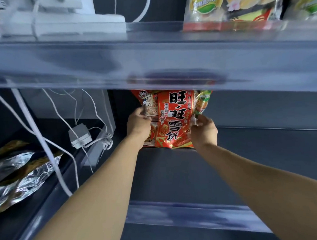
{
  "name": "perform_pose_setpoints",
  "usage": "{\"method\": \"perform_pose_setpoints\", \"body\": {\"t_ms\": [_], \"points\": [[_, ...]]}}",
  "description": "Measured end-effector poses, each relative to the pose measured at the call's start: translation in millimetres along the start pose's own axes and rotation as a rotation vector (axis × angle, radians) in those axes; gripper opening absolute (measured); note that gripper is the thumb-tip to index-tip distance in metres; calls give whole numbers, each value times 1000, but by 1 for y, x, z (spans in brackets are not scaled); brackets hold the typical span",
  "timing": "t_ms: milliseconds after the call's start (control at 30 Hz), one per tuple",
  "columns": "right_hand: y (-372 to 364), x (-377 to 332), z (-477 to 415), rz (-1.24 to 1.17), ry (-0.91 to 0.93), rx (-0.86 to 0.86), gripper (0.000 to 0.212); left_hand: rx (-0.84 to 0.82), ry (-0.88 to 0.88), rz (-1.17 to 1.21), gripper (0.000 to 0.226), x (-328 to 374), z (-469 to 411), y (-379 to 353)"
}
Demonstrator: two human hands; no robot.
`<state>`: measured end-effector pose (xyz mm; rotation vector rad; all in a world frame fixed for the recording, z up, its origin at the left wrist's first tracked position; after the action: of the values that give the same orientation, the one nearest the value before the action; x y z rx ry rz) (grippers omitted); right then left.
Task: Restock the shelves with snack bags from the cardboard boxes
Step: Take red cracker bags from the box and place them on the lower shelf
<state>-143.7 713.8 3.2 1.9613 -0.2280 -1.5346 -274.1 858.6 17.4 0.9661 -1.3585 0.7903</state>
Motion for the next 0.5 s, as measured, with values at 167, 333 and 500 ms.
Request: {"method": "perform_pose_setpoints", "body": {"t_ms": [167,333,500], "points": [[3,-4,-4,23,-2,39,17,-47,5,66,39,4,-2,0],[2,-5,4,43,5,-80,35,-144,75,62,62,-5,11,-5],[13,-5,17,75,-3,-148,53,-142,115,45,66,-4,25,-4]]}}
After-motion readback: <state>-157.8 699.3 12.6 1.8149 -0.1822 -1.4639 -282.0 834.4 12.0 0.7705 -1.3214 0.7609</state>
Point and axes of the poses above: each hand's wrist, its own z-axis away from the middle knuckle, its own y-axis out of the back of the hand, x = y × z, the point moved 5 cm from there along -z, towards the middle knuckle, and after that the axes turned 11 degrees about z, right-handed, at the moved point
